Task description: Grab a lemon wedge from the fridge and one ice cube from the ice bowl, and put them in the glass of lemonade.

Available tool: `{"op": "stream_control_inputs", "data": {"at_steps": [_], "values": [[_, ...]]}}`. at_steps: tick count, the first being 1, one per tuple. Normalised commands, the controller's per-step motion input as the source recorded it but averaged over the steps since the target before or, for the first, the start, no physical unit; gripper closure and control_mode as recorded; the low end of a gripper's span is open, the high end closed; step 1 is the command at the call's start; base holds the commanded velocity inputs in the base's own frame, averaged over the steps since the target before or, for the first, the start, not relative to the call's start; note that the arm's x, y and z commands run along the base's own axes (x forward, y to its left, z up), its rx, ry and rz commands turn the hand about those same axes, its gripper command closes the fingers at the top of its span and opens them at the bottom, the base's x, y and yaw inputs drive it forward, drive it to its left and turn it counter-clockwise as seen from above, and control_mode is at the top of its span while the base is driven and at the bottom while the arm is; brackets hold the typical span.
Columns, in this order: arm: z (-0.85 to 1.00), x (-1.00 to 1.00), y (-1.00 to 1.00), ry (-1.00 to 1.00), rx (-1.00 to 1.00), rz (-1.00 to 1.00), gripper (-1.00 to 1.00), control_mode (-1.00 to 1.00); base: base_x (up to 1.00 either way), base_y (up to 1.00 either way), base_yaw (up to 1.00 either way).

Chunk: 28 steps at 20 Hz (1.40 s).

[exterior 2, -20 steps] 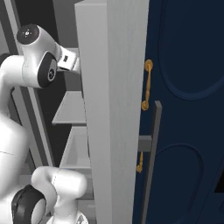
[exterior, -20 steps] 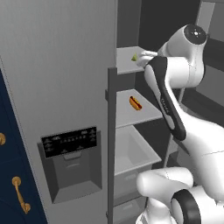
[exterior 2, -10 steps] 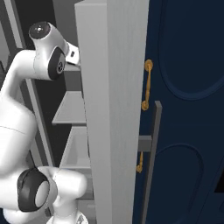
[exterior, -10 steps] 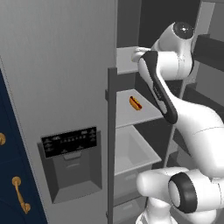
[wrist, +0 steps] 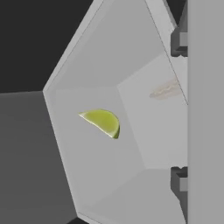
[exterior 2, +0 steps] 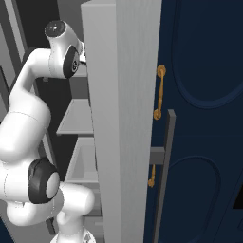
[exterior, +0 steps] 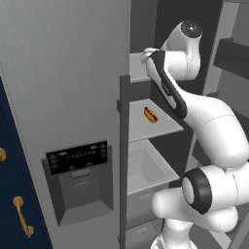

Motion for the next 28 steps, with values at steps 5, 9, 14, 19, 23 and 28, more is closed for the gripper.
{"op": "stream_control_inputs", "data": {"at_steps": [5,9,14,19,23,28], "values": [[-0.09,0.48,0.08,0.0,0.0,0.0,-1.0,-1.0,0.0,0.0,0.0],[-0.14,0.47,0.05,0.0,0.0,0.0,-1.0,-1.0,0.0,0.0,0.0],[-0.06,0.46,0.0,0.0,0.0,0.0,-1.0,-1.0,0.0,0.0,0.0],[-0.05,0.43,0.0,0.0,0.0,0.0,-1.0,-1.0,0.0,0.0,0.0],[-0.09,0.34,0.0,0.0,0.0,0.0,-1.0,-1.0,0.0,0.0,0.0],[-0.01,0.01,0.0,0.01,0.0,0.0,-1.0,-1.0,0.0,0.0,0.0]]}}
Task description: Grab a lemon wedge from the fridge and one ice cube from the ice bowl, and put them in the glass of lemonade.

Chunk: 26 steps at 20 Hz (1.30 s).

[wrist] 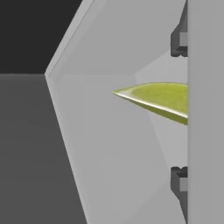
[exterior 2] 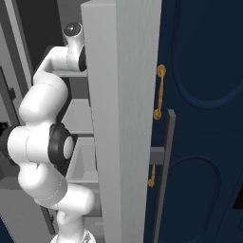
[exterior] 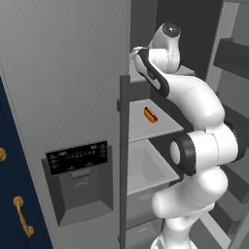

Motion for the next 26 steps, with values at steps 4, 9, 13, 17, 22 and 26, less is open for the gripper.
{"op": "stream_control_inputs", "data": {"at_steps": [4,9,13,17,22,26], "values": [[0.0,-0.01,0.02,0.01,0.0,-0.02,-1.0,-1.0,0.0,0.0,0.0],[0.0,-0.01,0.08,0.04,0.0,-0.04,-1.0,-1.0,0.0,0.0,0.0],[0.0,-0.06,0.11,0.08,0.0,-0.05,-1.0,-1.0,0.0,0.0,0.0],[-0.11,0.08,0.01,0.05,-0.01,-0.05,-1.0,-1.0,0.0,0.0,0.0],[-0.28,0.27,0.0,0.04,-0.03,-0.03,-1.0,-1.0,0.0,0.0,0.0],[-0.36,0.23,0.0,0.0,-0.04,-0.02,-1.0,-1.0,0.0,0.0,0.0]]}}
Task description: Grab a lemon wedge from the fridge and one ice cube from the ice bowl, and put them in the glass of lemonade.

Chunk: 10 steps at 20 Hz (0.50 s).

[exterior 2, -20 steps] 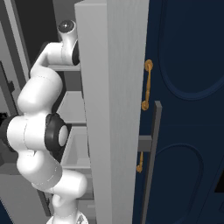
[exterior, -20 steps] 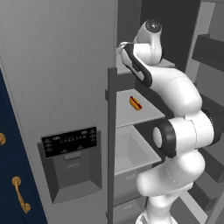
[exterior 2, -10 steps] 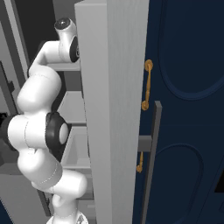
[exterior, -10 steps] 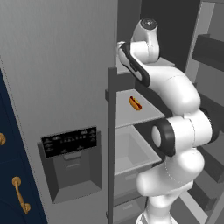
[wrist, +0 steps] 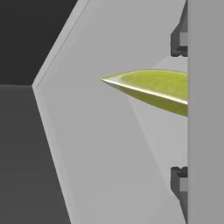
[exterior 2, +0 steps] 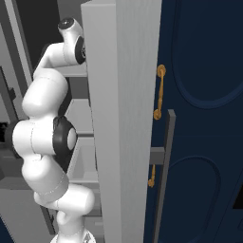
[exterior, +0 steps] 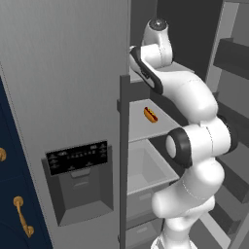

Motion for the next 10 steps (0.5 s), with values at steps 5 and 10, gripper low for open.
{"op": "stream_control_inputs", "data": {"at_steps": [5,10], "values": [[-0.29,0.03,-0.01,0.0,-0.01,-0.01,1.0,-1.0,0.0,0.0,0.0],[-0.16,0.0,-0.04,0.0,0.0,-0.01,1.0,-1.0,0.0,0.0,0.0]]}}
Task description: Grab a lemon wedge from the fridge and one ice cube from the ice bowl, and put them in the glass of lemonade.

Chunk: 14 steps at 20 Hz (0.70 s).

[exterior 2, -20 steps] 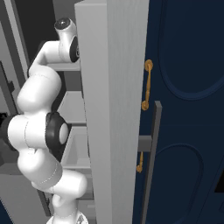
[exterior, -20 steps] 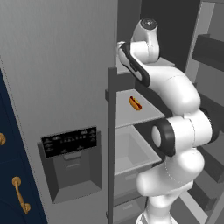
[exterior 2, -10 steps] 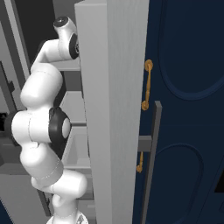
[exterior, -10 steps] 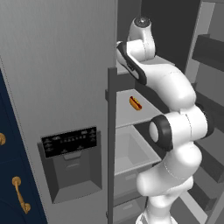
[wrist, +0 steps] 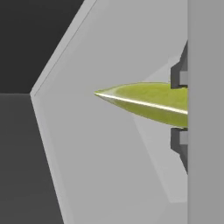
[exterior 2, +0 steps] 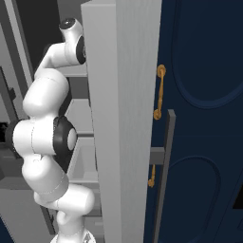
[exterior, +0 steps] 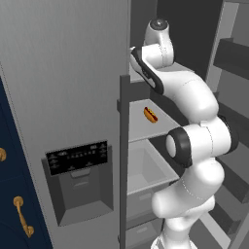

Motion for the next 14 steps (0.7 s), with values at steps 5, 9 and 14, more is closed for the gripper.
{"op": "stream_control_inputs", "data": {"at_steps": [5,9,14], "values": [[0.0,0.06,0.0,0.0,0.0,0.0,1.0,-1.0,0.0,0.0,0.0],[-0.03,-0.03,0.0,0.0,0.0,0.0,1.0,-1.0,0.0,0.0,0.0],[-0.21,-0.64,0.0,0.0,0.0,0.0,1.0,-1.0,0.0,0.0,0.0]]}}
